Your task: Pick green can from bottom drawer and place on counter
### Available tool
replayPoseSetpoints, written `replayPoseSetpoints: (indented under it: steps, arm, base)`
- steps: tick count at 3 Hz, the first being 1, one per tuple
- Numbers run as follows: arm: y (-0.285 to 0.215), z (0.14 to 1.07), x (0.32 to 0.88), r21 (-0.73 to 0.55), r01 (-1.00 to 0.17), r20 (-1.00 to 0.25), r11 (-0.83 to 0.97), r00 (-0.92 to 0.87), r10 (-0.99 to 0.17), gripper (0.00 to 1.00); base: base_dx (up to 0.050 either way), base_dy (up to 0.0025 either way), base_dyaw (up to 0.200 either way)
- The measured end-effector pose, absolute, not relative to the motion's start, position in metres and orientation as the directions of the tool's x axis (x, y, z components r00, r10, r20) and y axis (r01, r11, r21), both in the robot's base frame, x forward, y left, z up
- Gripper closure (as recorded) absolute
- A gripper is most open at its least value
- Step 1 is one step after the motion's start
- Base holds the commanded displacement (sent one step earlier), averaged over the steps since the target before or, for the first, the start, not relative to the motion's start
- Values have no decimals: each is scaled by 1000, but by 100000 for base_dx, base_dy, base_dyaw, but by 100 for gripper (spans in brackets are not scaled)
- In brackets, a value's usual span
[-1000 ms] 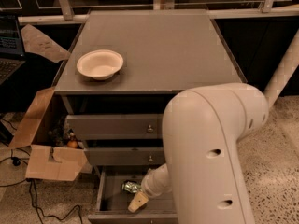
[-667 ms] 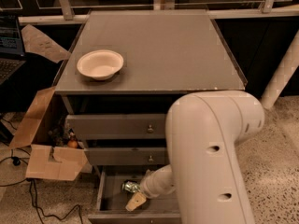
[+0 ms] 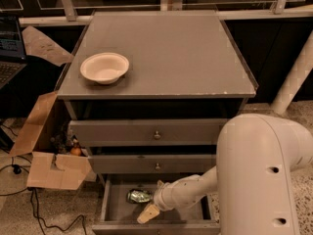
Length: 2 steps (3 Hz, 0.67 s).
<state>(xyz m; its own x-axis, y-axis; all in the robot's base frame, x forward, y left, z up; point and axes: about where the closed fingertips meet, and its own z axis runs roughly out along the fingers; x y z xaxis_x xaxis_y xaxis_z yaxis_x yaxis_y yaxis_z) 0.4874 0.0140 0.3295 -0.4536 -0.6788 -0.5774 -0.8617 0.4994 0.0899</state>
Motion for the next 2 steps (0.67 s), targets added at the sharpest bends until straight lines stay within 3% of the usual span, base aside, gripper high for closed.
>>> replayPoseSetpoints:
  steps: [2]
  arm:
    - [40,298,496,159,-868,-615,471,-460,-641,0]
  base:
    - [0,0,0]
